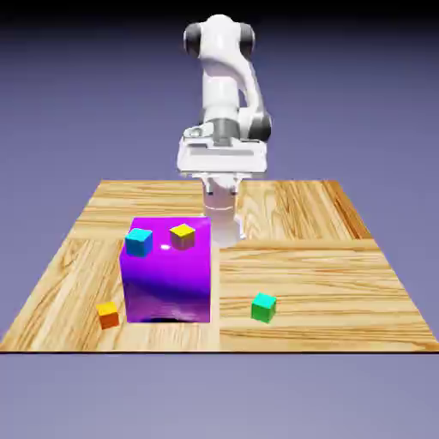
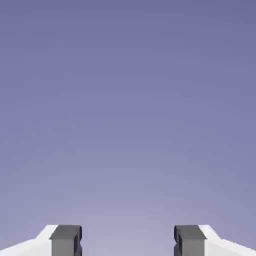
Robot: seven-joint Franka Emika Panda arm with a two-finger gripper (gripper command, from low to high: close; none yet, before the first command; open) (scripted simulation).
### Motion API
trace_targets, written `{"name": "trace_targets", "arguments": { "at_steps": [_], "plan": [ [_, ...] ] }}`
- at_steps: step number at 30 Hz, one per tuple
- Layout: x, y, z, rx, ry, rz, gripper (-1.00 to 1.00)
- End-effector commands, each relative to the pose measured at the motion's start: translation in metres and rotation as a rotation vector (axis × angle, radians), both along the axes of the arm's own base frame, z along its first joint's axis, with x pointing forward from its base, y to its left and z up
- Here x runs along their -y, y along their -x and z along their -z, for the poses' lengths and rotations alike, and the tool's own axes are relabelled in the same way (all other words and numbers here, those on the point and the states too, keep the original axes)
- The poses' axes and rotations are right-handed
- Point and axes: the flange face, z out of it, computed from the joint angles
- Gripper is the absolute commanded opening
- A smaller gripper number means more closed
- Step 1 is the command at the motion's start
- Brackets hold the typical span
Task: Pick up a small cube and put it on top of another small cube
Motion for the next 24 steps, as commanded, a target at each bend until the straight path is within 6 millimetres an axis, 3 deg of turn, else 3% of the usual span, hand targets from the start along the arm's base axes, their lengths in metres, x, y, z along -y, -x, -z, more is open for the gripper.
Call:
{"name": "trace_targets", "arguments": {
  "at_steps": [1,9,17,20,21,24],
  "plan": [
    [-0.006,-0.006,0.011,-0.041,0.017,-0.043,0.00],
    [-0.059,-0.033,0.112,-0.354,0.177,-0.407,0.00],
    [-0.107,-0.030,0.217,-0.647,0.369,-0.790,0.00],
    [-0.118,-0.024,0.249,-0.734,0.434,-0.908,0.00],
    [-0.118,-0.024,0.249,-0.735,0.434,-0.908,0.00],
    [-0.117,-0.025,0.284,-0.733,0.436,-0.909,0.00]
  ]
}}
